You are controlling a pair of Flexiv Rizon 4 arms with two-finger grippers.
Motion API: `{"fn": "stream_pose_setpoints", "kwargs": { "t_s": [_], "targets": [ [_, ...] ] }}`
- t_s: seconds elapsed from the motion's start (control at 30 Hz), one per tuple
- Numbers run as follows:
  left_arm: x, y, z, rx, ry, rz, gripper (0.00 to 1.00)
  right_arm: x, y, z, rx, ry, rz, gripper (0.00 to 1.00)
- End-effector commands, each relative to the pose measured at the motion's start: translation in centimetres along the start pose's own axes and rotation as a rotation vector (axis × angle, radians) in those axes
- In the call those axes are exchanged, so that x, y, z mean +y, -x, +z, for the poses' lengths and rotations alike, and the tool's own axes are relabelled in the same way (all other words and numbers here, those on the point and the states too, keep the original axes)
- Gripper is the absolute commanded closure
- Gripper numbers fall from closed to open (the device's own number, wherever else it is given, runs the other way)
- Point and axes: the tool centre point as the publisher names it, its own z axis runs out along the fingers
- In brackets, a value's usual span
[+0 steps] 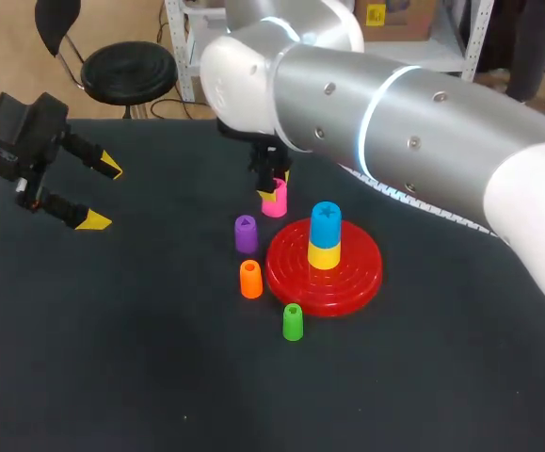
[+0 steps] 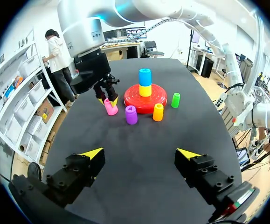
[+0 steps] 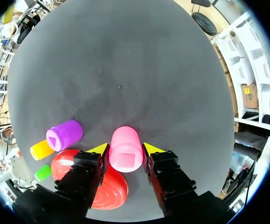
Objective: Pick up and stack the cylinders on the red base in this order: pink,purple,orange,green
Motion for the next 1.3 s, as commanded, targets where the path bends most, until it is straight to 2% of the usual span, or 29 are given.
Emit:
{"fn": "stream_pose_setpoints", "kwargs": {
  "t_s": [0.03,0.37,0.87,1.3],
  "targets": [
    [-0.1,0.0,0.0,0.000,0.002,0.001,0.00,0.0,-0.3,-0.4,-0.008,-0.011,0.003,1.00],
    [-0.1,0.0,0.0,0.000,0.002,0.001,0.00,-0.2,-1.7,-4.0,0.008,-0.073,0.010,1.00],
    [-0.1,0.0,0.0,0.000,0.002,0.001,0.00,0.1,-3.4,-9.5,-0.030,-0.157,0.028,1.00],
    [-0.1,0.0,0.0,0.000,0.002,0.001,0.00,1.7,-7.1,-14.1,-0.089,-0.205,0.072,1.00]
  ]
}}
